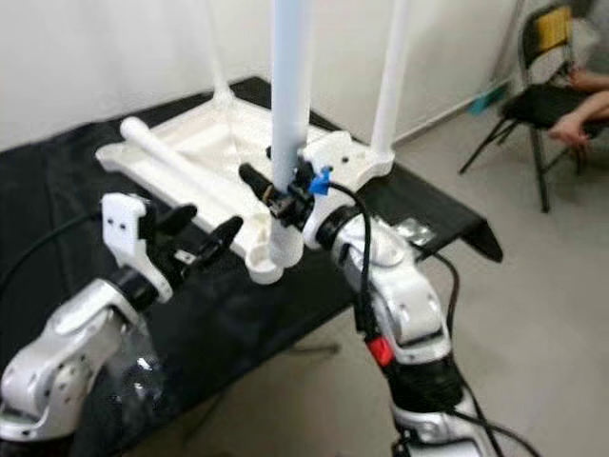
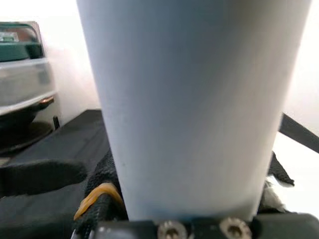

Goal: Building children table

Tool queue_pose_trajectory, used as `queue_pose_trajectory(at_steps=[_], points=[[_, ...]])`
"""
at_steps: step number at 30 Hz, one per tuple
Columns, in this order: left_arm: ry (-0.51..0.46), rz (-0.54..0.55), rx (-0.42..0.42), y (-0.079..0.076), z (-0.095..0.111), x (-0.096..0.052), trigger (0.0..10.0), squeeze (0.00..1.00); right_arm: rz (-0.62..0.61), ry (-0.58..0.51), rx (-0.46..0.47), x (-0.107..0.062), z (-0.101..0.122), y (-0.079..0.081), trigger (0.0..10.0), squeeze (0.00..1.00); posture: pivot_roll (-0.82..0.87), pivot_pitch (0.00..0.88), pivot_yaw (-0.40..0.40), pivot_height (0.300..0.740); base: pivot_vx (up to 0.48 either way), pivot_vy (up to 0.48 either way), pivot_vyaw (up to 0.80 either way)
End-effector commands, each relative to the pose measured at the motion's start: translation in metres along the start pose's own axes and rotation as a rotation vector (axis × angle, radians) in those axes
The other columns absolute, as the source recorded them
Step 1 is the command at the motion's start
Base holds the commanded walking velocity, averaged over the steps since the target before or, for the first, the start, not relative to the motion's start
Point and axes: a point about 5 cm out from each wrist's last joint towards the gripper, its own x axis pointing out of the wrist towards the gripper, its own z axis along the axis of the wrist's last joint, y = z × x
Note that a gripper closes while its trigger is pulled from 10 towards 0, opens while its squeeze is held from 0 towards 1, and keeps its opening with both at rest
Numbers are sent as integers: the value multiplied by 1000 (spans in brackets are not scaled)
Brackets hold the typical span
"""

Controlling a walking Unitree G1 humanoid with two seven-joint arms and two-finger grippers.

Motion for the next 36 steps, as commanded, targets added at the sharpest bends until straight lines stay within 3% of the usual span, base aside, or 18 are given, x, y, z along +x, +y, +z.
queue_pose_trajectory(at_steps=[1, 9, 20, 25, 31, 36], points=[[24, 2, 9, 2, -3, -5, 10000, 0, 37, -19, 10, 3, 4, 8, 10000, 0, -41, 132, 24, 740, 0, 0, -800], [73, -8, 81, -1, -14, -13, 10000, 0, 38, -44, 28, 1, 13, 2, 10000, 0, -42, 161, 21, 740, 0, 0, -800], [93, 73, 111, 1, -23, -30, 10000, 0, -7, -60, -31, 7, 29, -17, 10000, 0, -55, 247, -5, 740, 0, 0, 0], [83, 90, 81, 1, -21, -33, 10000, 0, -10, -59, -40, 10, 33, -21, 10000, 0, -65, 276, -1, 740, 0, -94, 0], [61, 108, 94, 2, -16, -32, 10000, 0, -22, -53, -41, 10, 36, -28, 10000, 0, -61, 298, -7, 740, 0, -470, 0], [73, 137, 107, 6, -18, -33, 10000, 0, -39, -44, -42, 11, 35, -32, 10000, 0, -66, 293, -1, 740, 0, 0, 0]])
